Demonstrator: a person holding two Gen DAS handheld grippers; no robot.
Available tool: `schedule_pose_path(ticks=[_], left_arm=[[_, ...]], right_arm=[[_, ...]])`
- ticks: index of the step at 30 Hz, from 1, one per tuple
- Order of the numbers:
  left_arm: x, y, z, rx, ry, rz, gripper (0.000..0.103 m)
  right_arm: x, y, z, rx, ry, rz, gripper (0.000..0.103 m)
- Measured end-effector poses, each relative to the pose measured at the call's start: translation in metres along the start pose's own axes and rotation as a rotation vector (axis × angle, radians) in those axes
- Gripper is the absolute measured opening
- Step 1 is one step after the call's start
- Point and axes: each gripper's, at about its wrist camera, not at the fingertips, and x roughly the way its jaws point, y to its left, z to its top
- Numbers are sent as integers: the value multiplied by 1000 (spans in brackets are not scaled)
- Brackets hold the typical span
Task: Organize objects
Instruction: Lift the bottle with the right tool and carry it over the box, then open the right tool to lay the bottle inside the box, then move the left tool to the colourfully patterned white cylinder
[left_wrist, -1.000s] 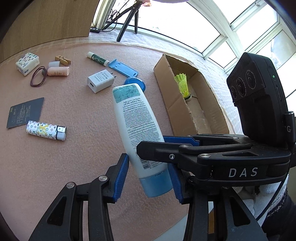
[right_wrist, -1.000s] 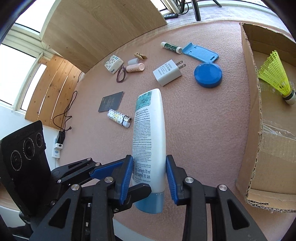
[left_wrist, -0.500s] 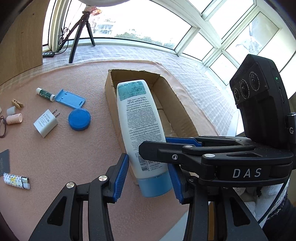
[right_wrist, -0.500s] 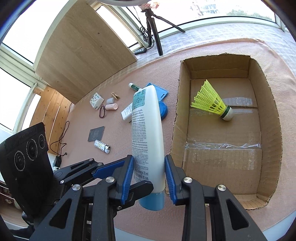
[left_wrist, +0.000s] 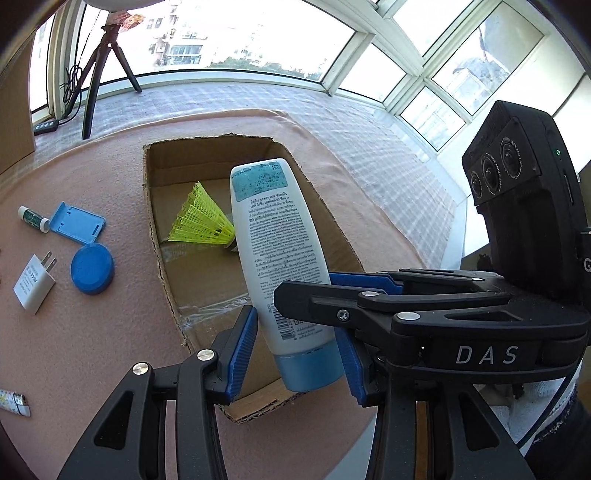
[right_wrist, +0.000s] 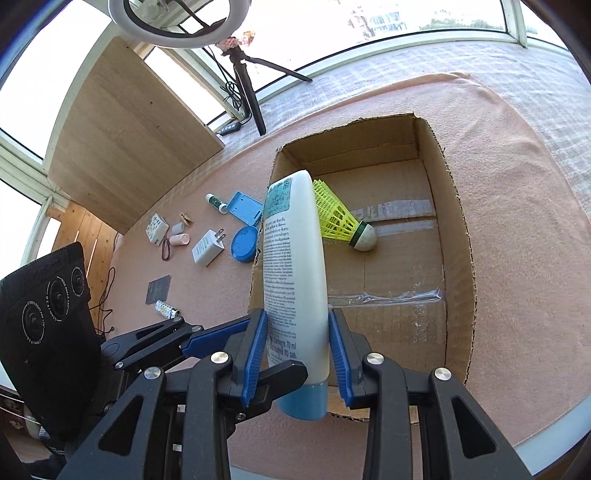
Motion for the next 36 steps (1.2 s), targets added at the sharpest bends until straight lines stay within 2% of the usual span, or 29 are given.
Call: schedule_pose_path(ticks=[1, 3, 4, 5, 7, 22, 30, 36], left_arm=[[1, 0, 0, 4, 4, -4, 48], [4, 0, 1, 8, 18, 28, 61], [5, 1, 1, 12, 16, 39, 62], [4, 2, 0, 16, 14, 43, 62], [2, 4, -2, 21, 9, 53, 62], [-34, 39, -20, -42, -19, 97, 62], [-65, 78, -41, -111, -32, 155, 62], [-91, 121, -63, -181, -38, 215, 62]], right_arm=[[0, -1, 1, -3, -1, -2, 33], [0, -1, 2, -13, -11, -30, 43], [-2, -2, 3, -18, -27, -65, 54], [-4, -2, 3, -24, -49, -100, 57], [-7, -3, 4, -24, -69, -123, 57], [3, 15, -2, -29, -67, -92, 57], [6, 33, -11, -50, -87, -86, 57], [15, 49, -18, -69, -74, -62, 56]])
